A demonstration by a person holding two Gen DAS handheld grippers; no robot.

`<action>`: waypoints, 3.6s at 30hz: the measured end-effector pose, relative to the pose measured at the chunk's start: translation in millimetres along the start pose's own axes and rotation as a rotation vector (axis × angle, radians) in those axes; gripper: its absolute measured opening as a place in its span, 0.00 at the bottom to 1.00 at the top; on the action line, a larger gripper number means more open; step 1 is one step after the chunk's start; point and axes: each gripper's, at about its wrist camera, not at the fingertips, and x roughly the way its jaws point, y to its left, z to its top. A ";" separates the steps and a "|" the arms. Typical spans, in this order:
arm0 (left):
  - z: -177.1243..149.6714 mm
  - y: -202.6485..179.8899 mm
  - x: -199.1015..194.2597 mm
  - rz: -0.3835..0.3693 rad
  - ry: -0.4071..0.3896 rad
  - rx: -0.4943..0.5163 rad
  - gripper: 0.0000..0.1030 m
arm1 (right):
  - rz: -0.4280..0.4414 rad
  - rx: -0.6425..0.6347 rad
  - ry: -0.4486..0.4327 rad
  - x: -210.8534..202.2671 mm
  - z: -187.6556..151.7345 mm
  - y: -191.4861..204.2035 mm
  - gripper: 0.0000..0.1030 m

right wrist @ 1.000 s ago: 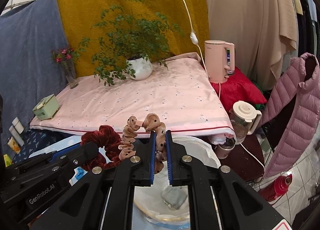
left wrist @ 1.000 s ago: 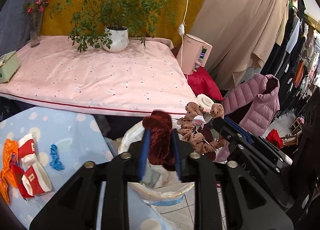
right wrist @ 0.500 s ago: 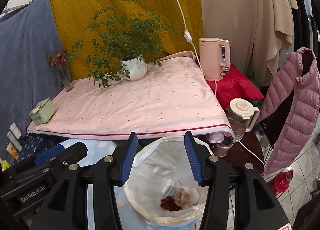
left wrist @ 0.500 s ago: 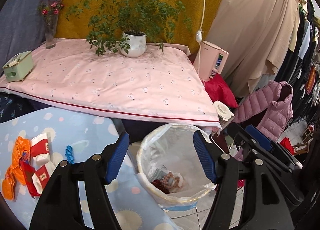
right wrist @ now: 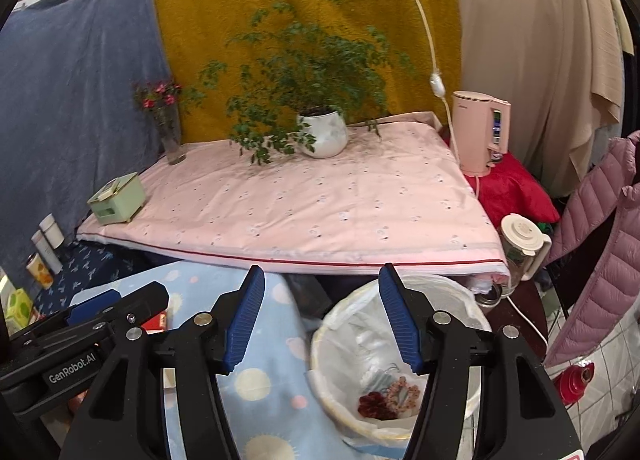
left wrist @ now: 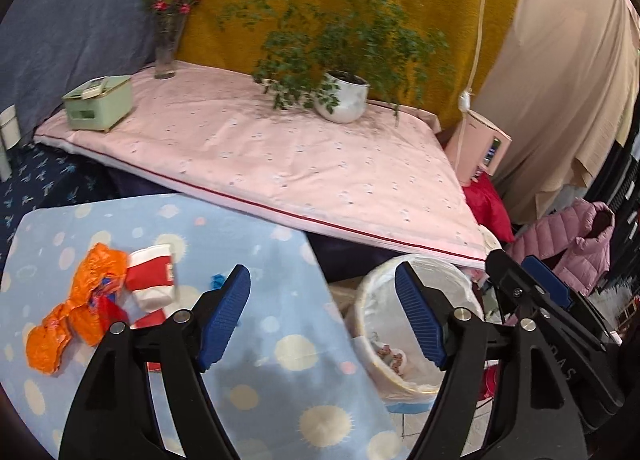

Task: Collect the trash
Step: 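Return both tools to the table and grasp the red box with the left tool, then grasp the red-and-white paper cup with the right tool while the left holds the red box, then carry the red box and paper cup over the bin and release both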

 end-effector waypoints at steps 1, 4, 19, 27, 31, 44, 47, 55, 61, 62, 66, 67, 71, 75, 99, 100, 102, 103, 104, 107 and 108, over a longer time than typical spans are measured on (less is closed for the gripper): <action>-0.7 7.6 -2.5 0.013 -0.003 -0.008 0.69 | 0.012 -0.006 0.004 0.5 -1.2 6.9 0.56; -3.0 32.7 -9.6 0.063 -0.007 -0.032 0.73 | 0.041 -0.029 0.017 2.6 -4.5 27.1 0.58; -42.0 177.5 -36.3 0.307 0.027 -0.202 0.78 | 0.196 -0.162 0.117 18.3 -46.5 136.6 0.61; -69.8 216.9 -36.5 0.332 0.074 -0.276 0.87 | 0.222 -0.194 0.187 39.0 -78.5 171.5 0.61; -79.5 227.8 -26.3 0.310 0.115 -0.320 0.88 | 0.235 -0.183 0.237 57.4 -93.8 177.8 0.61; -92.1 234.3 30.6 0.266 0.204 -0.406 0.88 | 0.239 -0.131 0.340 118.1 -123.7 179.9 0.61; -91.7 235.9 44.1 0.261 0.216 -0.409 0.85 | 0.242 -0.134 0.361 128.4 -129.2 181.3 0.61; -97.2 248.2 65.2 0.212 0.264 -0.438 0.61 | 0.283 -0.129 0.412 147.0 -138.9 186.0 0.61; -103.0 249.6 68.1 0.151 0.282 -0.426 0.33 | 0.328 -0.125 0.450 152.9 -146.1 189.2 0.46; -104.1 248.4 67.6 0.148 0.283 -0.419 0.29 | 0.337 -0.128 0.457 153.1 -146.9 190.0 0.37; -107.2 242.3 65.1 0.138 0.283 -0.389 0.16 | 0.355 -0.129 0.458 148.0 -149.0 190.5 0.23; -107.9 240.5 63.2 0.135 0.282 -0.384 0.16 | 0.359 -0.125 0.456 145.7 -148.7 189.7 0.21; -106.5 231.8 51.3 0.130 0.261 -0.365 0.11 | 0.381 -0.124 0.441 132.3 -143.7 186.2 0.07; -100.8 221.6 37.6 0.118 0.235 -0.351 0.10 | 0.391 -0.136 0.414 114.8 -136.8 183.3 0.04; -64.4 139.7 -17.6 0.031 0.134 -0.218 0.09 | 0.294 -0.125 0.174 23.9 -71.2 127.5 0.03; -61.7 133.3 -18.4 0.019 0.132 -0.210 0.09 | 0.286 -0.115 0.162 20.2 -66.2 121.5 0.03; -55.4 119.3 -19.2 -0.001 0.126 -0.190 0.09 | 0.266 -0.092 0.137 12.7 -56.5 107.4 0.03; -52.9 112.2 -19.4 -0.012 0.124 -0.180 0.09 | 0.258 -0.083 0.126 9.1 -52.9 100.2 0.03; -49.4 103.6 -19.4 -0.025 0.121 -0.167 0.09 | 0.244 -0.075 0.112 5.1 -47.8 91.9 0.03; -42.6 81.2 -17.9 -0.053 0.120 -0.133 0.09 | 0.207 -0.052 0.081 -3.3 -37.1 70.9 0.03; -40.3 72.7 -16.6 -0.064 0.121 -0.118 0.09 | 0.195 -0.043 0.073 -5.6 -34.5 63.7 0.03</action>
